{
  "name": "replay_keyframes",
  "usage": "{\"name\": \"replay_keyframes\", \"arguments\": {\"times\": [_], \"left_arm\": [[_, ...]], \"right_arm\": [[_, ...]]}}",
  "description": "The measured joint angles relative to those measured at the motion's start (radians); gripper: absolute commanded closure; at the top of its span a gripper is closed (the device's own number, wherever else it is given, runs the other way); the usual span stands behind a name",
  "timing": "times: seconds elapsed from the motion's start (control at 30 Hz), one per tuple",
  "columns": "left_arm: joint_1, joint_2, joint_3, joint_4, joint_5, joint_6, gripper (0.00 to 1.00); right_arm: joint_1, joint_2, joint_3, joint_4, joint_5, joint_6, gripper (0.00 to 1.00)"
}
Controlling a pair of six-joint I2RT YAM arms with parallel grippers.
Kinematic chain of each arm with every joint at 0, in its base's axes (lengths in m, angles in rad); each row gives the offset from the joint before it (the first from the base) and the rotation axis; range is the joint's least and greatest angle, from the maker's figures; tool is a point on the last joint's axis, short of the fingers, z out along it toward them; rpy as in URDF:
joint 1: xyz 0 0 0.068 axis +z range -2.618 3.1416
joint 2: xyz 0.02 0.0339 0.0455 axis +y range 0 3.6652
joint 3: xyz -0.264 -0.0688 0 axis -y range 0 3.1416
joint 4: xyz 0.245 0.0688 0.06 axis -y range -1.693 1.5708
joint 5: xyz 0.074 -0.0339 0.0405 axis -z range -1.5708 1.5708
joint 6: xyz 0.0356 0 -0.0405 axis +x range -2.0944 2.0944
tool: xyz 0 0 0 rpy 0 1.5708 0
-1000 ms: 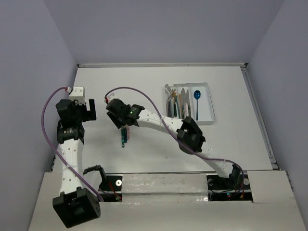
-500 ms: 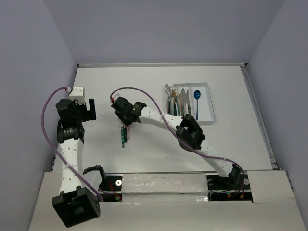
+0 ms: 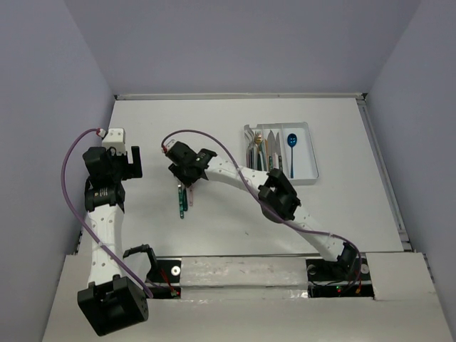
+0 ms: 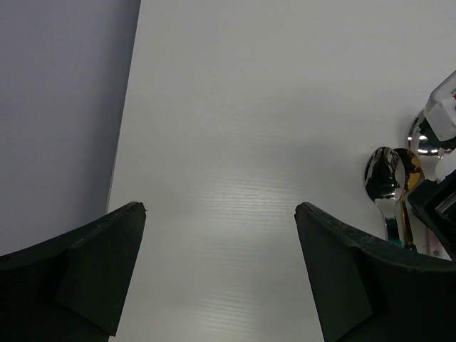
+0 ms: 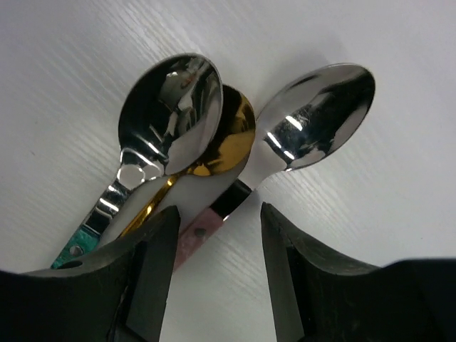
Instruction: Sort the eating utensils into containers
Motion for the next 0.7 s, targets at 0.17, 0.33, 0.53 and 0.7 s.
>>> {"name": "replay_keyframes", "arguments": {"times": [0.17,0.33,0.53,0.7], "left_arm": [[0.000,0.000,0.000,0.000,-0.008,0.000,0.01],[0.000,0.000,0.000,0.000,-0.013,-0.002,0.01],[0.000,0.000,0.000,0.001,-0.018,-0.005,0.01],[0.000,0.000,0.000,0.001,-0.023,-0.005,0.01]], "right_arm": [[-0.025,-0.009,-0.024,0.005,-0.012,0.032,0.64],[-0.049,-0.131,-0.242,0.050,-0.011,0.114,0.70],[-0.105,-0.341,-0.587,0.119,-0.083,0.164,0.94],[-0.148,-0.442,-0.744,0.163,-0.134,0.180,1.00]]}}
